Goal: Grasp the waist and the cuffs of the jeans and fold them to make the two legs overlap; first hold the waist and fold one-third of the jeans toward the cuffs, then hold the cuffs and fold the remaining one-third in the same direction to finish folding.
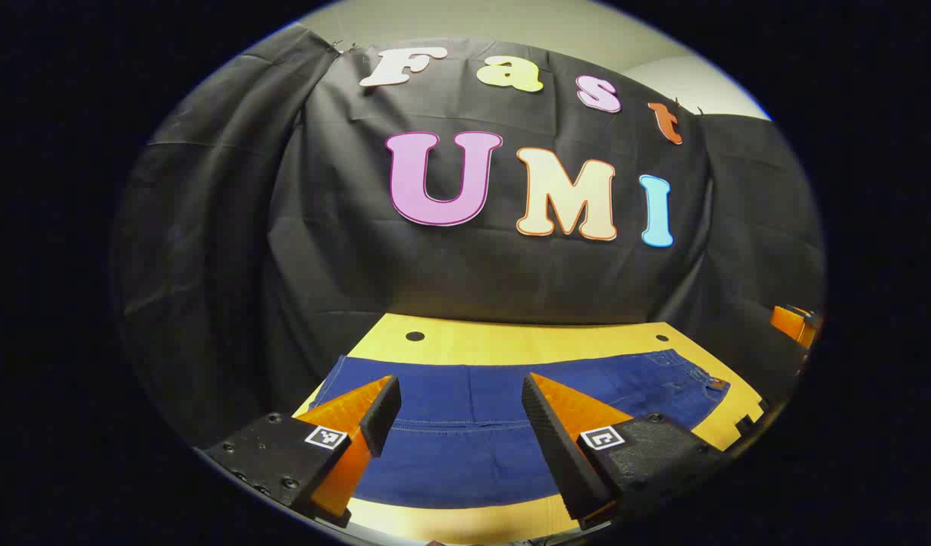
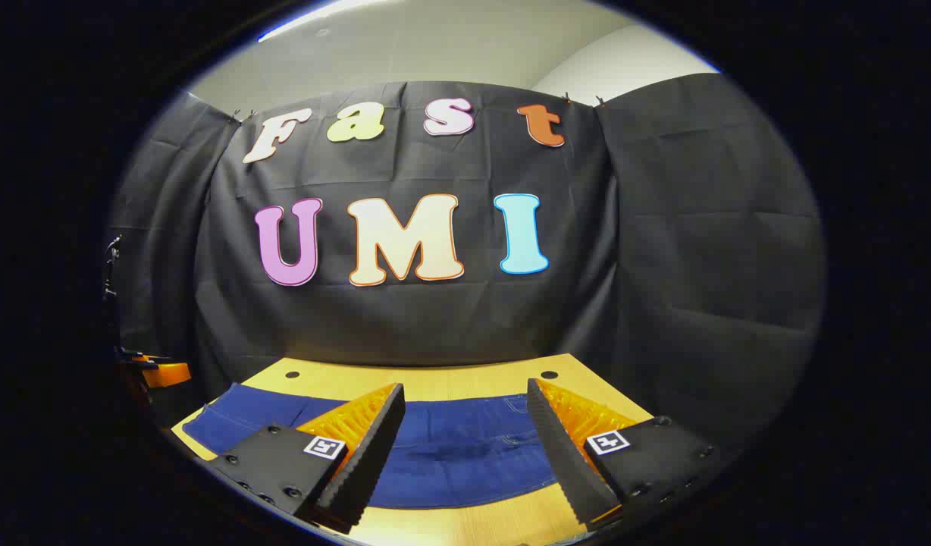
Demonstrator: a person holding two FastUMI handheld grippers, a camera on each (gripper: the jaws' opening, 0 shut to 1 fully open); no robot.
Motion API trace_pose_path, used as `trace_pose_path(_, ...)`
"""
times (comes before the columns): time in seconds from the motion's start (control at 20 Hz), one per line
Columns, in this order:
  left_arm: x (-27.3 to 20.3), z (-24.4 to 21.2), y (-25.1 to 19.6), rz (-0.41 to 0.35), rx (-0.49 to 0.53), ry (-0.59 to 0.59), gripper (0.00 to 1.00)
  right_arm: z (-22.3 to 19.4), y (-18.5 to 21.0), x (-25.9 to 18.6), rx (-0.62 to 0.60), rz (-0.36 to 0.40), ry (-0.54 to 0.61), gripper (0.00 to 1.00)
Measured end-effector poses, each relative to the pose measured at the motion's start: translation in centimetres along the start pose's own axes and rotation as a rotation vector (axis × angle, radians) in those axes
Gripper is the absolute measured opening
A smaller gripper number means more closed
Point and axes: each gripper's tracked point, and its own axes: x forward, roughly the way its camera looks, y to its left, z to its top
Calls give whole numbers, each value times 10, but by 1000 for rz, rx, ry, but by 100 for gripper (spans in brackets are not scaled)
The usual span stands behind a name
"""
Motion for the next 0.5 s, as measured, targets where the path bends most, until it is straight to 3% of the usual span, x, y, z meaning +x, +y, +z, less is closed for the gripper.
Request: trace_pose_path(0.5,8,-61,31,-92,31,142,96,-16,10,-7,-4,5,45,99)
